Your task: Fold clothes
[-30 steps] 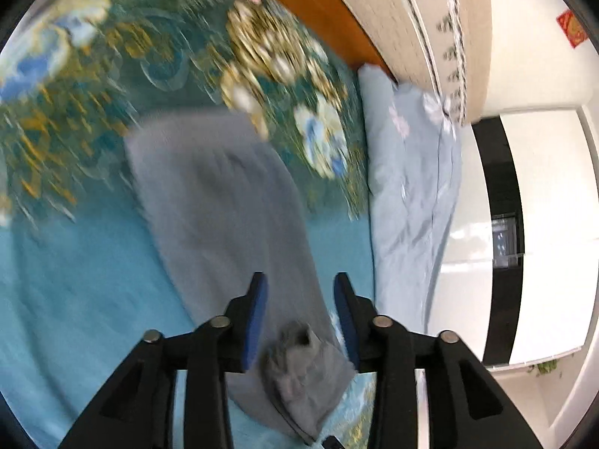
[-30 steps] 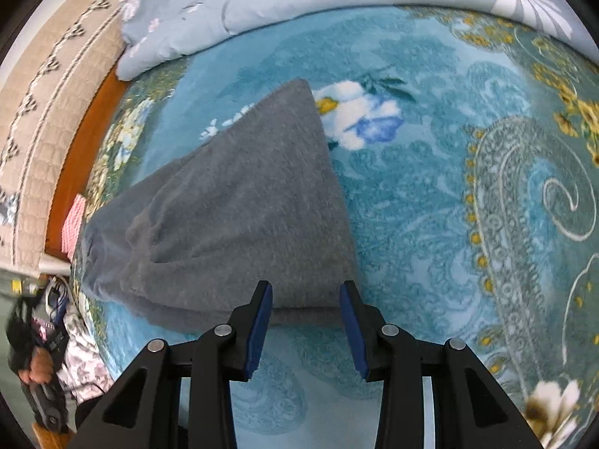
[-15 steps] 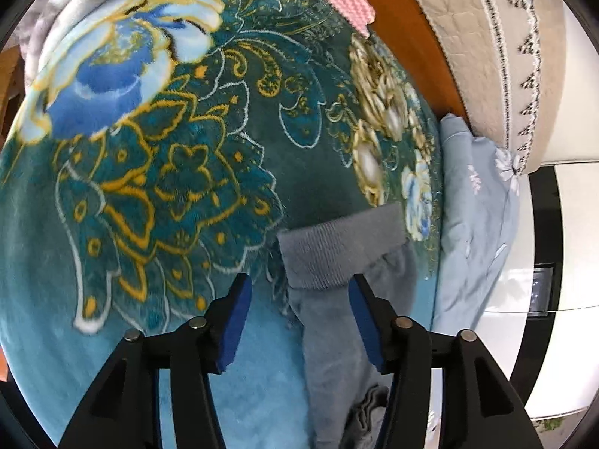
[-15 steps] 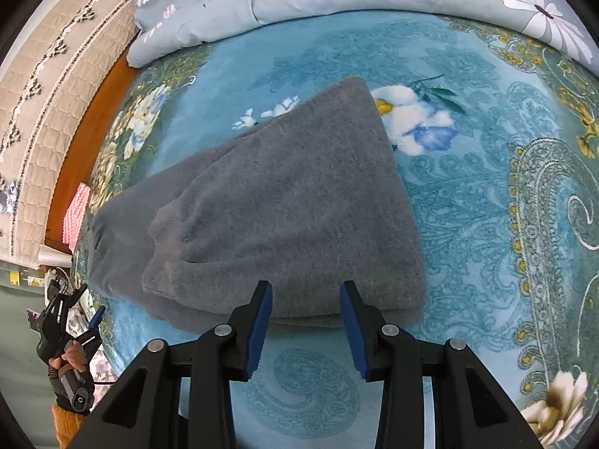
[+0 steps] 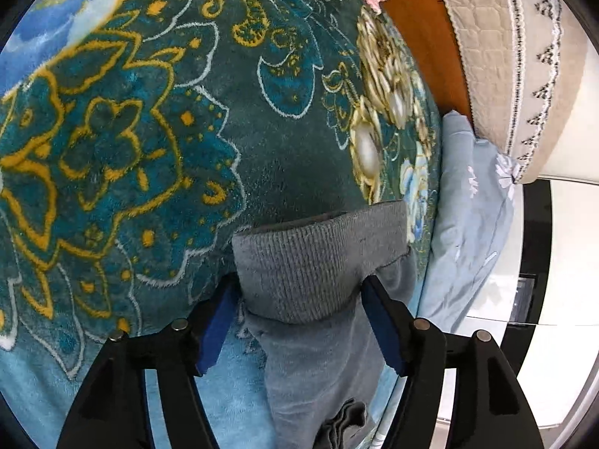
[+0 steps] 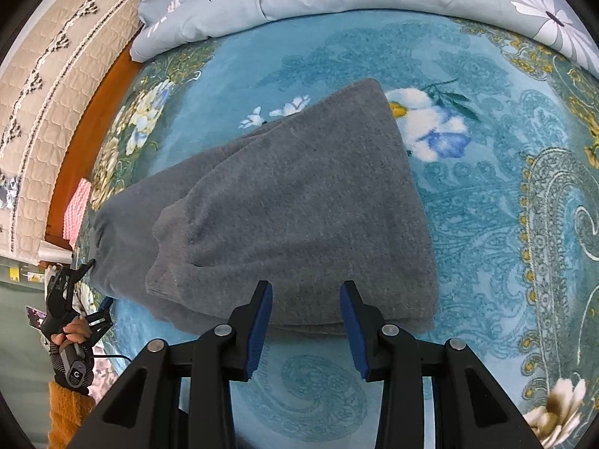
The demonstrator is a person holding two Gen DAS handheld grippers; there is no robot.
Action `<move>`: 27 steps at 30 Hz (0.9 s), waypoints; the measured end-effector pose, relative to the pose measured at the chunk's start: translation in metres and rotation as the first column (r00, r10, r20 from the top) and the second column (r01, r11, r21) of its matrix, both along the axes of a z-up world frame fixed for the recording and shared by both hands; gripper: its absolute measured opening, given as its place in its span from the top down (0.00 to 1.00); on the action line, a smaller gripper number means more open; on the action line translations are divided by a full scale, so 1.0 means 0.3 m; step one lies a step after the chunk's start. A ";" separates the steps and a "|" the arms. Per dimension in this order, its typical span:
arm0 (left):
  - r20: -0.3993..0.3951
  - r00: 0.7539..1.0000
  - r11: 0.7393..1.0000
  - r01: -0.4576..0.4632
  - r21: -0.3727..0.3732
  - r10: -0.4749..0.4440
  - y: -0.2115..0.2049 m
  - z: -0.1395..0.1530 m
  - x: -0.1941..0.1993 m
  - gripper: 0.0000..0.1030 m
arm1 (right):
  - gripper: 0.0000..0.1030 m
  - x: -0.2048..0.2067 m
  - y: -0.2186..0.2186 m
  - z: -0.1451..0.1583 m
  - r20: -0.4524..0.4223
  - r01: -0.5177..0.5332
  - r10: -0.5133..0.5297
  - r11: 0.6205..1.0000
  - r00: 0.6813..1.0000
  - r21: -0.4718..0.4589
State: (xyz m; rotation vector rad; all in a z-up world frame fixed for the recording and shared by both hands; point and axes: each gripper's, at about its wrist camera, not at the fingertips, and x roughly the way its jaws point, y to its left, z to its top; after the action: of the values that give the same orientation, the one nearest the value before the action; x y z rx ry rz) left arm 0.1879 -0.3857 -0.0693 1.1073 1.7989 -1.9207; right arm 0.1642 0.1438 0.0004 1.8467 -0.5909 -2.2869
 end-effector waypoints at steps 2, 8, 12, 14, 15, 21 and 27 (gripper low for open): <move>0.021 1.000 1.000 -0.001 -0.006 0.001 0.008 0.006 -0.010 0.34 | 0.60 0.002 0.000 -0.001 -0.001 -0.003 0.003 1.000 1.000 -0.014; 0.103 0.994 0.998 -0.013 -0.068 0.020 0.039 0.066 -0.016 0.66 | 0.60 0.018 0.031 0.017 -0.027 0.000 -0.001 0.999 1.000 -0.052; 0.082 0.996 0.981 0.038 -0.188 -0.023 0.099 0.198 -0.051 0.79 | 0.60 0.023 0.081 0.029 -0.051 0.015 -0.019 0.997 0.999 -0.078; 0.067 0.995 0.960 0.089 -0.266 -0.073 0.151 0.289 -0.083 0.80 | 0.60 0.027 0.111 0.029 -0.060 0.026 -0.032 0.995 0.998 -0.093; 0.061 0.993 0.944 0.117 -0.309 -0.104 0.184 0.337 -0.101 0.80 | 0.60 0.029 0.127 0.029 -0.063 0.032 -0.039 0.994 0.997 -0.101; 0.091 0.940 0.753 0.320 -0.575 -0.330 0.486 0.636 -0.199 0.80 | 0.61 0.043 0.207 0.011 -0.077 0.071 -0.084 0.985 0.993 -0.156; 0.230 0.843 0.448 0.466 -0.763 -0.486 0.882 0.743 -0.239 0.80 | 0.61 0.058 0.260 -0.009 -0.087 0.100 -0.120 0.972 0.989 -0.211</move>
State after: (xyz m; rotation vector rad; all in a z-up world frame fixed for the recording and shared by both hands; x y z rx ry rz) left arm 0.1162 -0.1211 0.1537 1.2717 0.3797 -2.6265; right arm 0.1816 0.2218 -0.0024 1.6325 -0.8984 -2.2694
